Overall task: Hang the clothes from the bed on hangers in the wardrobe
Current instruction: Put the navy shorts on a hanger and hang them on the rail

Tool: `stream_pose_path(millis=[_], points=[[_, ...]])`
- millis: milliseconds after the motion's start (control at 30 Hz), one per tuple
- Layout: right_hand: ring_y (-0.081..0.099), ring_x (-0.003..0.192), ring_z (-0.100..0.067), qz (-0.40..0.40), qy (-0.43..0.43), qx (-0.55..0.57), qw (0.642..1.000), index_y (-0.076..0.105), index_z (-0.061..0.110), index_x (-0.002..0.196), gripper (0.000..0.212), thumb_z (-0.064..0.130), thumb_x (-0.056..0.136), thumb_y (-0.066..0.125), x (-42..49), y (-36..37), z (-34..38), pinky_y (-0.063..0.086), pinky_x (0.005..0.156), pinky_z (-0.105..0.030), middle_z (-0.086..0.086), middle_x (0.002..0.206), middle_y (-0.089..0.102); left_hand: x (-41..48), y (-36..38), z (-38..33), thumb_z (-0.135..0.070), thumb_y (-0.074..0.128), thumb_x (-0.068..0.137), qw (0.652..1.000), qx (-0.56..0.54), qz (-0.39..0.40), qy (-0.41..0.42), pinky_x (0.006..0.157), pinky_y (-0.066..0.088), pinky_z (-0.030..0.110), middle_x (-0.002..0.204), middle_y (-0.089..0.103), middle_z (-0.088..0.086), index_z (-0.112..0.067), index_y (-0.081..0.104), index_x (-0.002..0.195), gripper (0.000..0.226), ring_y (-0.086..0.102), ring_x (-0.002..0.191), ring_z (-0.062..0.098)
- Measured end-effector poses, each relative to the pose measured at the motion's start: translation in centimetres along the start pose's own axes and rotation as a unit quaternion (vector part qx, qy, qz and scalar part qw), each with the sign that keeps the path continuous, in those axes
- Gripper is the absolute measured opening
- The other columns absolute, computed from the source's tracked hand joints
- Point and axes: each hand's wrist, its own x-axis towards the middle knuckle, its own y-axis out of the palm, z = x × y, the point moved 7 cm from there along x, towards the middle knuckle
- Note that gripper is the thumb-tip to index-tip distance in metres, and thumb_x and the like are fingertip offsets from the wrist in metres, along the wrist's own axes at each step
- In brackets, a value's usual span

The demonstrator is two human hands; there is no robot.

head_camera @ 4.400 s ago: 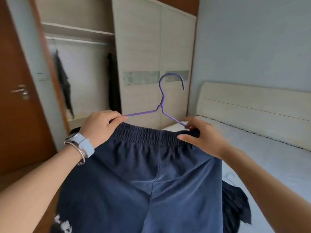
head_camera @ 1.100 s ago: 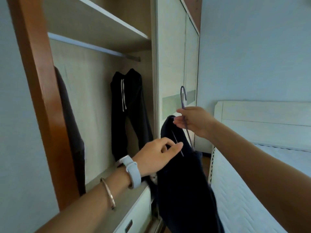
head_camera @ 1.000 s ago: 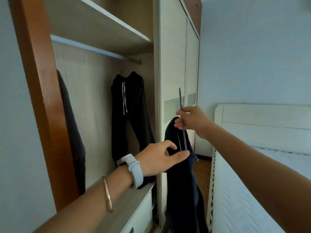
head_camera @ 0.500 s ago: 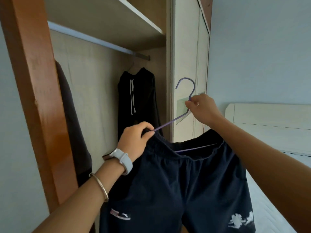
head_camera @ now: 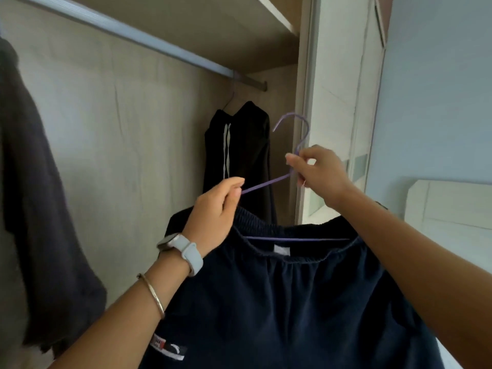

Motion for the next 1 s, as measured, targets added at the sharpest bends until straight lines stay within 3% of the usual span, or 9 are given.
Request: stream_pose_path(millis=[67,133,200,300,467,633,733,933,1000], points=[[0.053,0.048,-0.014,0.031,-0.003,0.036,0.999,0.055,0.019,0.055,0.035,0.03,0.088,0.058,2.1,1.2,-1.3,0.048,0.071,-0.036,-0.002,0.056,0.053,2.2,2.8,0.5,-0.022,0.041,0.096,0.999,0.011,0.041,0.001,0.09,0.035,-0.002,0.126,0.061,0.001,-0.014,0.051,0.129,0.036,0.055,0.112,0.006],[0.053,0.047,-0.014,0.063,-0.006,0.079,0.995,0.057,0.019,0.062,0.028,0.028,0.088,0.06,4.2,2.4,-2.4,0.048,0.059,-0.029,-0.001,0.056,0.052,4.1,5.1,1.4,-0.027,0.042,0.095,0.997,0.03,0.075,-0.016,0.098,0.043,0.02,0.126,0.059,0.0,-0.015,0.048,0.132,0.039,0.056,0.113,0.013],[0.052,0.043,-0.009,0.102,-0.015,0.115,0.988,0.058,0.018,0.068,0.022,0.026,0.088,0.06,5.7,3.7,-3.4,0.045,0.049,-0.02,0.0,0.059,0.053,5.8,6.4,2.5,-0.028,0.042,0.095,0.995,0.055,0.081,-0.015,0.09,0.048,0.03,0.106,0.064,-0.002,-0.014,0.055,0.124,0.035,0.06,0.098,0.013],[0.052,0.041,-0.002,0.168,-0.029,0.167,0.971,0.062,0.017,0.072,0.019,0.023,0.089,0.058,7.2,5.5,-4.3,0.043,0.046,-0.016,0.007,0.056,0.055,7.6,7.0,4.4,-0.024,0.046,0.094,0.996,0.056,0.067,-0.015,0.067,0.042,0.009,0.067,0.053,-0.015,-0.011,0.068,0.103,0.027,0.055,0.068,-0.002],[0.05,0.044,-0.009,0.268,-0.082,0.117,0.953,0.064,0.029,0.088,0.01,0.025,0.091,0.055,9.6,7.7,-5.4,0.044,0.047,-0.018,0.007,0.061,0.059,9.9,5.8,7.5,-0.018,0.051,0.092,0.998,0.057,0.019,-0.033,0.063,0.037,0.001,0.062,0.051,-0.015,-0.008,0.072,0.093,0.023,0.053,0.068,-0.014],[0.046,0.051,-0.002,0.25,-0.064,0.05,0.965,0.07,0.017,0.094,0.021,0.029,0.091,0.053,11.3,9.8,-6.6,0.038,0.056,-0.012,0.005,0.058,0.05,12.9,4.4,10.1,-0.017,0.054,0.09,0.993,0.107,-0.004,-0.04,0.065,0.041,0.004,0.071,0.066,-0.003,-0.007,0.072,0.095,0.021,0.056,0.065,-0.001],[0.048,0.061,-0.013,0.189,-0.058,0.075,0.977,0.071,0.012,0.093,0.023,0.028,0.091,0.055,12.6,11.5,-6.0,0.04,0.062,-0.024,-0.006,0.066,0.059,14.7,3.8,10.4,-0.017,0.054,0.091,0.993,0.114,-0.018,-0.034,0.078,0.051,0.027,0.092,0.072,0.011,-0.007,0.069,0.102,0.022,0.065,0.084,0.023],[0.048,0.056,-0.007,0.217,-0.071,0.097,0.969,0.066,0.015,0.071,0.025,0.021,0.092,0.054,14.6,15.3,-3.5,0.04,0.058,-0.018,0.004,0.061,0.057,18.8,4.7,12.1,-0.026,0.045,0.094,0.99,0.03,-0.038,-0.135,0.081,0.046,0.032,0.084,0.069,0.007,-0.004,0.061,0.09,0.028,0.062,0.08,0.021],[0.053,0.062,-0.008,0.272,-0.079,0.119,0.952,0.069,0.011,0.09,0.018,0.015,0.092,0.052,15.4,16.1,-3.0,0.044,0.062,-0.017,-0.001,0.075,0.064,19.9,4.2,13.7,-0.02,0.045,0.095,0.986,0.003,-0.082,-0.145,0.078,0.044,0.027,0.071,0.062,-0.003,-0.01,0.059,0.082,0.021,0.059,0.072,0.015]])
